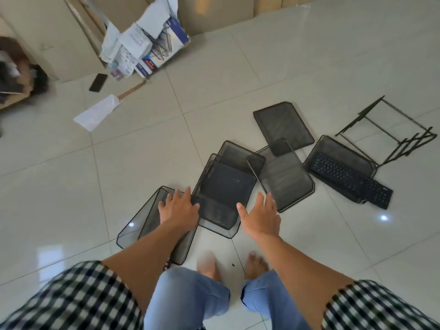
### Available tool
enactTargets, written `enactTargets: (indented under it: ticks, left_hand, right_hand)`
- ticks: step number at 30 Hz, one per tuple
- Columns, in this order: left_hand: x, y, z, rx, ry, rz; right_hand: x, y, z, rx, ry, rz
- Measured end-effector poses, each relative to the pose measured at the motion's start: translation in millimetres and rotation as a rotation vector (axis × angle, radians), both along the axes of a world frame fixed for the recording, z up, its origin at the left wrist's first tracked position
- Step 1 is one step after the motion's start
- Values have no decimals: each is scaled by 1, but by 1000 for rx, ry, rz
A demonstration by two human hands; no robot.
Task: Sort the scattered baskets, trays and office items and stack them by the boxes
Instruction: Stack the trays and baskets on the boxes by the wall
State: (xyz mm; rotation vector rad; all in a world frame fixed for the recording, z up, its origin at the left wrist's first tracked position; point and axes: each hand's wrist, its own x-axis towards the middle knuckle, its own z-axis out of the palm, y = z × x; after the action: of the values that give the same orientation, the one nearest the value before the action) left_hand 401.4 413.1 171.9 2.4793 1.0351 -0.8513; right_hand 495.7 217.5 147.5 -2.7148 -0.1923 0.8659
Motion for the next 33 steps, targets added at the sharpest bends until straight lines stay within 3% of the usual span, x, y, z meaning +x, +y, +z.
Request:
enactTargets:
  ticks: [11,16,22,33]
  left_hand:
    - [66,54,-267,-14,0,-23]
    - [103,74,-351,8,-62,-22]
    - [113,73,-407,-53,-22,127]
    - [128,74,-410,25,67,195]
  right_hand:
    - [58,19,-274,32,121,-85]
    - [85,27,-362,92,308,-331]
    - [100,50,-395,113,384,-483]
    - [99,40,-393,184,416,-505]
